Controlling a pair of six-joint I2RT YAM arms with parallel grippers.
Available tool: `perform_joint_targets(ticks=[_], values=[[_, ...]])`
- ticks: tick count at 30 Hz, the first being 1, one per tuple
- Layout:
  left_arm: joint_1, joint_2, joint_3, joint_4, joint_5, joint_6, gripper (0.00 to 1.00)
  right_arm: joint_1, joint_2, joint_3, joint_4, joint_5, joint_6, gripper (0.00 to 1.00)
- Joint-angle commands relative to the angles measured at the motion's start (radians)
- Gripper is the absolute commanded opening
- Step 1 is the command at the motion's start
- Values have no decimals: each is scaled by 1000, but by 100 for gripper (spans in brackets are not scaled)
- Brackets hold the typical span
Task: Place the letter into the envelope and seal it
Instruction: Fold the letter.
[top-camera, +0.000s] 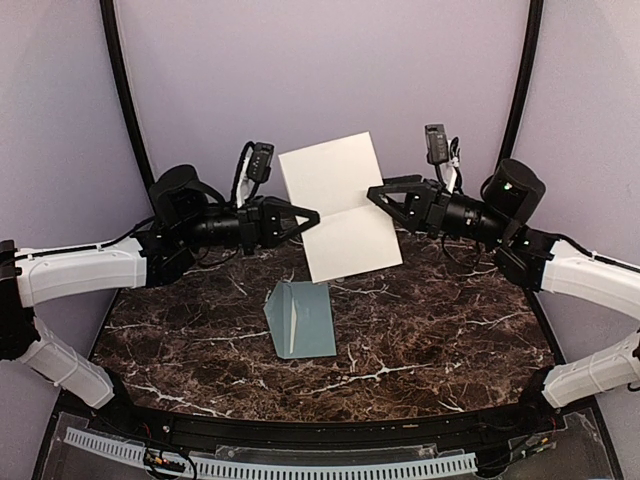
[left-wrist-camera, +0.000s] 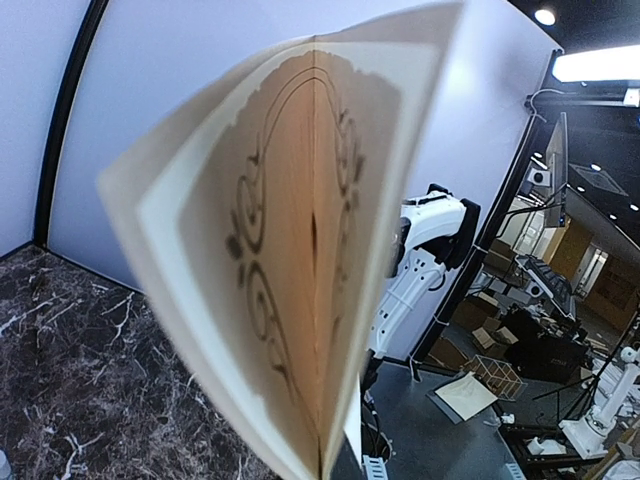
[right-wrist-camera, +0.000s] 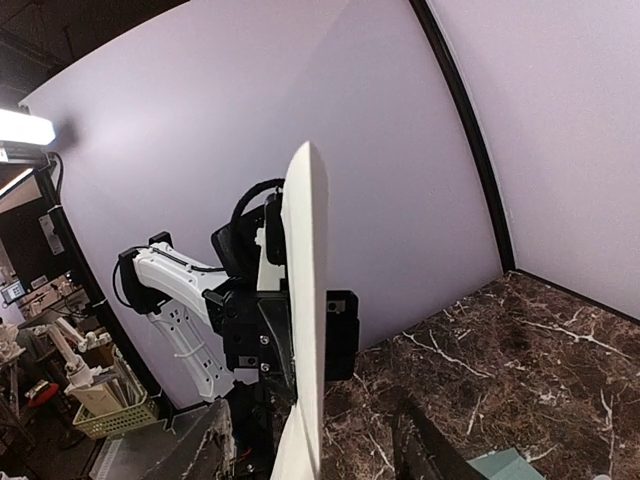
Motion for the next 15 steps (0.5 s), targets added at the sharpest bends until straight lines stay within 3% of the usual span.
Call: perform_joint_targets(ticks=[1,8,12,13,14,15], values=[[5,-4,29,-109,16,64,0,-7,15,63,-9,-17,-24,48],[6,-4,32,-162,45,95,0,-7,68,109,-24,-51,-21,31],[6,-5,33,-169,53,99,1,-7,81,109,-24,-56,-15,6],[5,-6,31,-165,52,98,10,-7,79,105,-25,-48,-15,0],[5,-6,30,-162,49,95,16,-7,77,101,-24,-42,-15,0],[5,-8,28,-153,47,93,30,-8,76,99,-26,-36,-18,0]])
